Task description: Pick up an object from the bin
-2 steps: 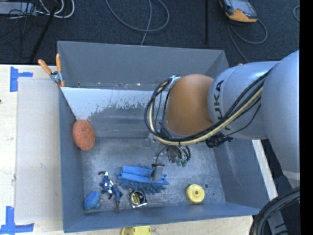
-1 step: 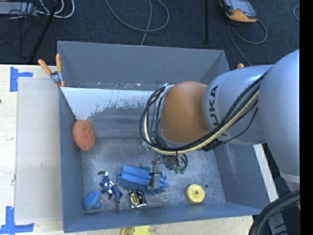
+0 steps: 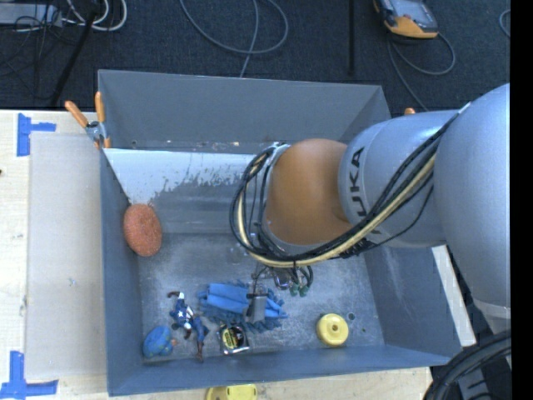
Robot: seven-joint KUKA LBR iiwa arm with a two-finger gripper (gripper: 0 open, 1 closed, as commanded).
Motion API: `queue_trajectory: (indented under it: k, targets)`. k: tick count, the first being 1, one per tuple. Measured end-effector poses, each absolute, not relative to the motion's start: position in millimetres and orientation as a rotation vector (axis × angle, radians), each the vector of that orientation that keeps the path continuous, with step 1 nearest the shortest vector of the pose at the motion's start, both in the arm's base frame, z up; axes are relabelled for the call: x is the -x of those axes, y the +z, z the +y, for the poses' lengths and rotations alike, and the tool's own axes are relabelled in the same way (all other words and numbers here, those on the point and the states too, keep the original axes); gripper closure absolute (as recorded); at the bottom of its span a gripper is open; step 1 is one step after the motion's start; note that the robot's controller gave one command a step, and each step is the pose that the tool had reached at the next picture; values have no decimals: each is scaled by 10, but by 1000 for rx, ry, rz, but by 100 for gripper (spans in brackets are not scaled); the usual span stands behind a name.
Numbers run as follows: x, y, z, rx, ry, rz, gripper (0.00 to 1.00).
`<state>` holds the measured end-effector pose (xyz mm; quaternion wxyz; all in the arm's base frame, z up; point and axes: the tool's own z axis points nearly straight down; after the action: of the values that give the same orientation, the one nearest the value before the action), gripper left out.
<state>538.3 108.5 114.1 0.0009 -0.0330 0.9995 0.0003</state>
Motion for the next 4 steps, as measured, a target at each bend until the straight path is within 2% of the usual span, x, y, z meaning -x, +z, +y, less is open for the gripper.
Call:
queue_trajectory:
  k: [1, 2, 4]
  targets:
    - [-5147, 670, 1363, -158, -2, 3144, 0]
    - [-5224, 692, 1201, -218, 0, 3135, 100]
    - [-5202, 757, 1198, -219, -3, 3143, 100]
